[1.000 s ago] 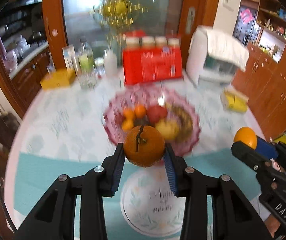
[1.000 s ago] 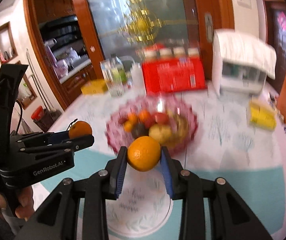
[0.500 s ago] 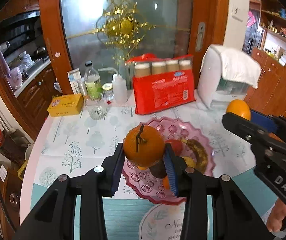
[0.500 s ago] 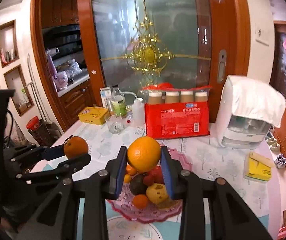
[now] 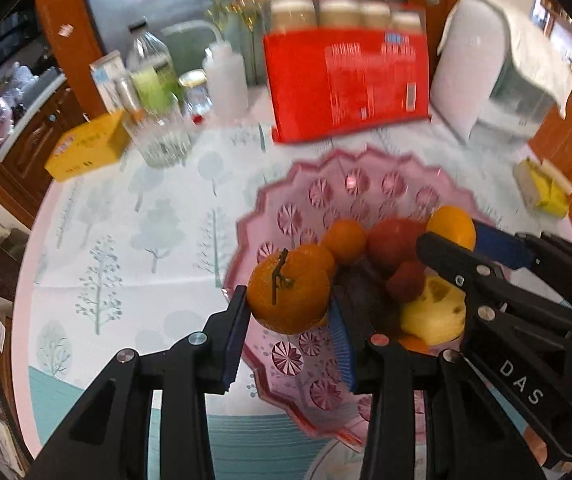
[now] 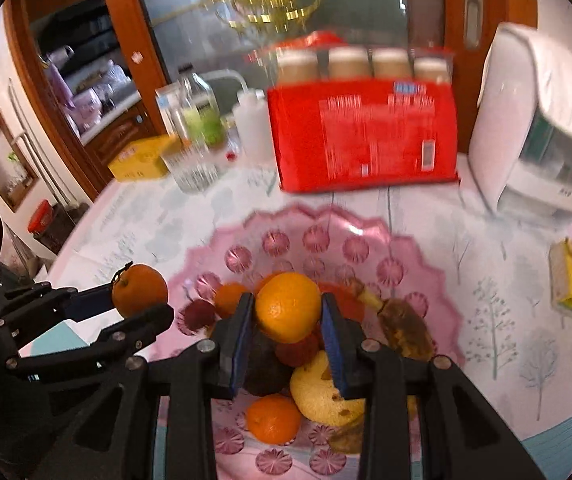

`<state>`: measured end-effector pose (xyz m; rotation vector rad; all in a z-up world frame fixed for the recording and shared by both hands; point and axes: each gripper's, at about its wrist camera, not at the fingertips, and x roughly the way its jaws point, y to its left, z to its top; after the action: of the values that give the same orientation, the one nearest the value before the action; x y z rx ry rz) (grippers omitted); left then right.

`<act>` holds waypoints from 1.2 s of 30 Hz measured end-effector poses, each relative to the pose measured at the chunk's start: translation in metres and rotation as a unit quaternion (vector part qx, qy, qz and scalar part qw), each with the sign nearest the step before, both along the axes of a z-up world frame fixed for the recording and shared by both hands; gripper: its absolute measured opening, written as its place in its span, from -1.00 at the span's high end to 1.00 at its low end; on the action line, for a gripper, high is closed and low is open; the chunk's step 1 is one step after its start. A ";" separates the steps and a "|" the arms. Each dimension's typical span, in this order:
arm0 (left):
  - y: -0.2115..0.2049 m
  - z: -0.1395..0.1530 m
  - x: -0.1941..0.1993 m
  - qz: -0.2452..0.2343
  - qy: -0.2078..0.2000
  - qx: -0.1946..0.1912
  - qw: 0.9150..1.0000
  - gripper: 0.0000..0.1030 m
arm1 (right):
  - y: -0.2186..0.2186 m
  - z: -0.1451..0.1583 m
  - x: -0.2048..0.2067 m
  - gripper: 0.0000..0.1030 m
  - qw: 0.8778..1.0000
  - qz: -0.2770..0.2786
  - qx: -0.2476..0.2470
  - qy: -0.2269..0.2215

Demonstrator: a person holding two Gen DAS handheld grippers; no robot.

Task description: Organize fruits

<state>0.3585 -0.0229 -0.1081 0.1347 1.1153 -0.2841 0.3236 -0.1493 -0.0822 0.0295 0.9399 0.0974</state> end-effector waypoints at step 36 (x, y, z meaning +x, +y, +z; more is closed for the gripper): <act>-0.002 0.019 -0.028 -0.016 -0.026 0.002 1.000 -0.78 | 0.000 0.010 -0.016 0.14 1.000 0.008 0.007 -0.005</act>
<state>0.3307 -0.0249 -0.0894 0.1632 1.0620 -0.3062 0.3079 -0.1491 -0.0718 0.0351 0.9292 0.1198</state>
